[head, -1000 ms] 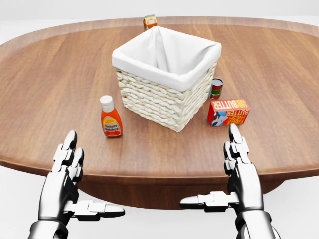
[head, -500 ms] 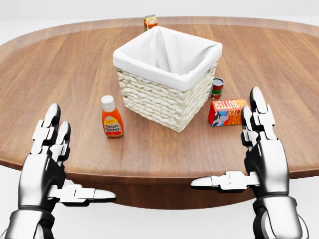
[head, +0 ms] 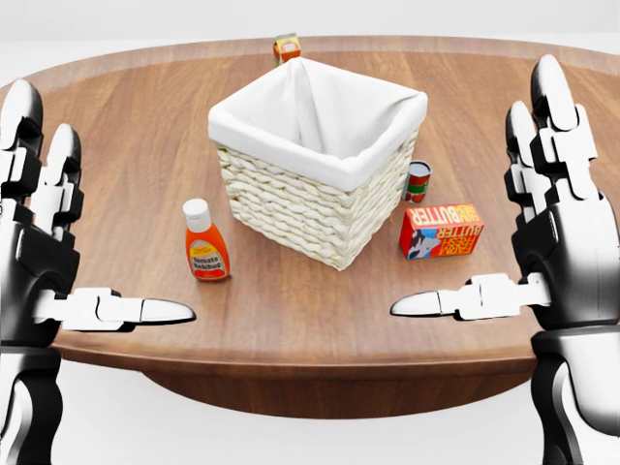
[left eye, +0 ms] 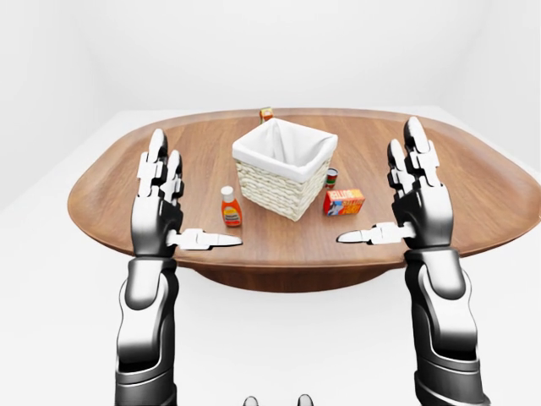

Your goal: Pick up the butter and put it in the basket.

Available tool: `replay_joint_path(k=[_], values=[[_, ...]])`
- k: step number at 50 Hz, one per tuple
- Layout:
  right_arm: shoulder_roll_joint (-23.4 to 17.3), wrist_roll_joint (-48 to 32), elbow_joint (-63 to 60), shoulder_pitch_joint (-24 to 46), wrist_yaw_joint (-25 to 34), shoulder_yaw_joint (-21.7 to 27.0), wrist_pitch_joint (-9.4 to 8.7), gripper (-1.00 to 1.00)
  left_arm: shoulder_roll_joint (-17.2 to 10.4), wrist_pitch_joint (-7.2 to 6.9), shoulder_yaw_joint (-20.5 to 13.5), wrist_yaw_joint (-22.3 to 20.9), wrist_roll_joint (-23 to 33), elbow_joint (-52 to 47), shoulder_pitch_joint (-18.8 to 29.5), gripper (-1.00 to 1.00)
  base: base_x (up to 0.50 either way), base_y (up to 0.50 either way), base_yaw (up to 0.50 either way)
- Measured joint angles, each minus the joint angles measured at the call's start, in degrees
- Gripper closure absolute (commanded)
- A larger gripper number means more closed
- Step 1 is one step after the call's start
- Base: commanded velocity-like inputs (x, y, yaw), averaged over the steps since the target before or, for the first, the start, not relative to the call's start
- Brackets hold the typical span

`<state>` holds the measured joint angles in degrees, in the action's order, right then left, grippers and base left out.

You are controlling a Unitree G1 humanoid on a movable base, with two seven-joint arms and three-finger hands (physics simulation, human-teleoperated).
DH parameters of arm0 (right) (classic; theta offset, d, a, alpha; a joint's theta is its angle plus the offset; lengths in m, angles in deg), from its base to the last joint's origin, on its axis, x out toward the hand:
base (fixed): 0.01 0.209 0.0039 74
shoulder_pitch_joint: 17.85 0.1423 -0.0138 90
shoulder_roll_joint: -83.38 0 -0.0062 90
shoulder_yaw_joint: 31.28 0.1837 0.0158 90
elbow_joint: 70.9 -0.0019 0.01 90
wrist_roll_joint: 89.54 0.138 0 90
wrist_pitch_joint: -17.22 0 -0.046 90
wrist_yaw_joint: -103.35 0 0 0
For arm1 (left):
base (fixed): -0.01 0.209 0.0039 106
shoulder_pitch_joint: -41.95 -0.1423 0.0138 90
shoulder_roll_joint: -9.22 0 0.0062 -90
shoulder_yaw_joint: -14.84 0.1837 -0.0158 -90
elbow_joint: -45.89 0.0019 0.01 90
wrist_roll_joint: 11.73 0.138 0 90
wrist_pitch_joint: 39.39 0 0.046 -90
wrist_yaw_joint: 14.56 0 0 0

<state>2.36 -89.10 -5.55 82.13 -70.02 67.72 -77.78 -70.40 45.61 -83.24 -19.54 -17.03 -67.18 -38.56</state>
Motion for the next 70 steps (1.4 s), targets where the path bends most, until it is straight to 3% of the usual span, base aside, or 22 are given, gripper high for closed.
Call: replay_joint_path(k=[17, 43, 70], values=[[-0.93, -1.0, -2.47, 1.58, 1.4, 0.64, 0.0, -1.0, -1.51, 0.0, -1.76, -0.57, -2.42, 0.79, 2.36, -1.0, 0.5, -0.1, 0.0], [-1.09, -1.46, -3.55, 1.6, 2.22, 1.16, 0.0, -1.0, -1.99, 0.0, -2.5, -0.21, -3.44, 0.23, 2.2, -1.0, 0.5, 0.0, 0.0], [-1.89, -0.24, -3.04, 1.68, 1.87, 2.44, 0.0, -1.0, -1.94, 0.0, -2.51, -0.65, -3.59, 0.05, 1.63, -1.0, 0.01, 0.0, 0.0]])
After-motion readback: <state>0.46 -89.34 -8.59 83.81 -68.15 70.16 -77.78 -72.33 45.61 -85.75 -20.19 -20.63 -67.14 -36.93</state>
